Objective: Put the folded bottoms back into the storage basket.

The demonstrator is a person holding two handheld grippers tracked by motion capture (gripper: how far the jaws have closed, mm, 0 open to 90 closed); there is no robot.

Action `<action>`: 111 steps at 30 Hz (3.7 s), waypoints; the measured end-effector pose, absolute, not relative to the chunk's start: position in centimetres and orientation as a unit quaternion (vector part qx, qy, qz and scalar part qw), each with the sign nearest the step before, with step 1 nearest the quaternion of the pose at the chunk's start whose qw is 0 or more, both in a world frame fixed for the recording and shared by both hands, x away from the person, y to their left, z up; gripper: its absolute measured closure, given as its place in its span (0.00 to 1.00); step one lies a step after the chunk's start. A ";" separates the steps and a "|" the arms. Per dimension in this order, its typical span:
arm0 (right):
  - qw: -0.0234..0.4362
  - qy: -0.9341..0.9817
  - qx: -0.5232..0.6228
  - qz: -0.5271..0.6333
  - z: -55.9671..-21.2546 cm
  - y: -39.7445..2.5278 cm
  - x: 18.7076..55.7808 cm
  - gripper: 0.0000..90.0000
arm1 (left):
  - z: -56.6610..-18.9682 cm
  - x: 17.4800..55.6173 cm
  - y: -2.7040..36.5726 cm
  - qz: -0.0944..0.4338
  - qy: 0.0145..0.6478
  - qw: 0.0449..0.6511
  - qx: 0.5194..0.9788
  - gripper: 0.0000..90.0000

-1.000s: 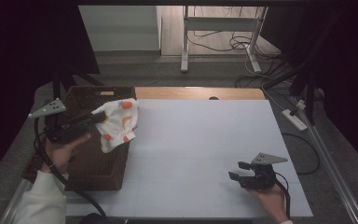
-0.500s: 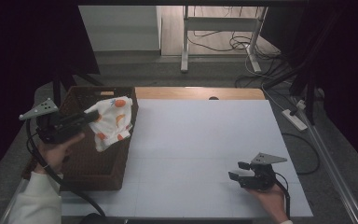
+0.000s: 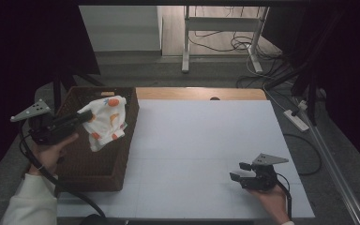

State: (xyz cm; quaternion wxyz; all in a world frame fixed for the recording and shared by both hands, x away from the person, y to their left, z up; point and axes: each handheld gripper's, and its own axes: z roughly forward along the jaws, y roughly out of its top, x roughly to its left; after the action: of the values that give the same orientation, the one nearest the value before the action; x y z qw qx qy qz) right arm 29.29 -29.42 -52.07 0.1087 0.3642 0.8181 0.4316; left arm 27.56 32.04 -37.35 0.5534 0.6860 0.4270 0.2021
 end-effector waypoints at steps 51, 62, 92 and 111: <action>0.110 0.820 0.364 0.427 -52.2 -29.3 29.4 0.39 | -42.3 29.3 34.3 0.152 0.470 0.502 0.710 0.84; 0.110 0.821 0.364 0.426 -52.2 -29.3 29.4 0.39 | -43.8 30.7 34.2 0.136 0.479 0.467 0.730 0.84; 0.112 0.821 0.360 0.429 -52.2 -29.2 29.3 0.39 | -45.3 33.1 34.9 0.139 0.512 0.402 0.746 0.82; 0.108 0.823 0.360 0.427 -52.3 -29.1 29.3 0.39 | -46.3 34.2 35.7 0.148 0.546 0.362 0.741 0.79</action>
State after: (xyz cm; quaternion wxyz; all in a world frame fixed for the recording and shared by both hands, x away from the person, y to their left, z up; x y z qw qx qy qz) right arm 29.28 -29.15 -52.29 0.1084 0.3598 0.8226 0.4267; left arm 34.23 35.71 -46.25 0.3620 0.7405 0.5465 0.1481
